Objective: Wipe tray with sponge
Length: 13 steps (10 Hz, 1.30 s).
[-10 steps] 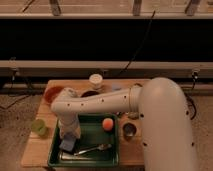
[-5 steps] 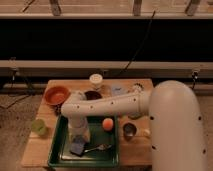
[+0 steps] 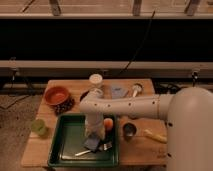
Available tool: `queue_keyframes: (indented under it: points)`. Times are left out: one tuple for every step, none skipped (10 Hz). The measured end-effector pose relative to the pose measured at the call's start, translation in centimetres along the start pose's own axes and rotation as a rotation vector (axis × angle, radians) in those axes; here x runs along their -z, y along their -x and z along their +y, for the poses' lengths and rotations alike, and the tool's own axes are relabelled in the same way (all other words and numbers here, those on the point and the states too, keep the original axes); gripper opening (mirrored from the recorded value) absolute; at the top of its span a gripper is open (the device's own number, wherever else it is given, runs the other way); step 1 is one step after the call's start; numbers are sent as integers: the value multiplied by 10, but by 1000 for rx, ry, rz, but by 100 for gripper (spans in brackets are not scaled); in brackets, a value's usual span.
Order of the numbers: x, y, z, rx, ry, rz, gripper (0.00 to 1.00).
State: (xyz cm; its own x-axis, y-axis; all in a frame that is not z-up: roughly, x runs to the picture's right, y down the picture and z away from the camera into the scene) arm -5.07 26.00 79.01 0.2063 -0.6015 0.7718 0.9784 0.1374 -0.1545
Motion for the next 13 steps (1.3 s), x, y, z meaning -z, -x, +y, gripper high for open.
queue_keyframes:
  points:
    - [2, -6, -1, -7, -2, 6, 0]
    - [6, -13, -9, -9, -6, 13, 0]
    - [9, -16, -20, -2, -10, 19, 0]
    - [12, -16, -33, 5, -17, 24, 0]
    - [16, -16, -51, 20, -26, 30, 0]
    - [20, -12, -73, 43, -37, 35, 0]
    - [22, -10, -86, 59, -43, 37, 0]
    - [24, -3, -102, 87, -49, 36, 0]
    - [22, 7, -117, 118, -56, 31, 0]
    - [19, 18, -124, 145, -63, 23, 0]
    - [15, 28, -125, 164, -59, 13, 0]
    - [10, 39, -122, 180, -58, 0, 0]
    - [8, 41, -117, 182, -55, -6, 0]
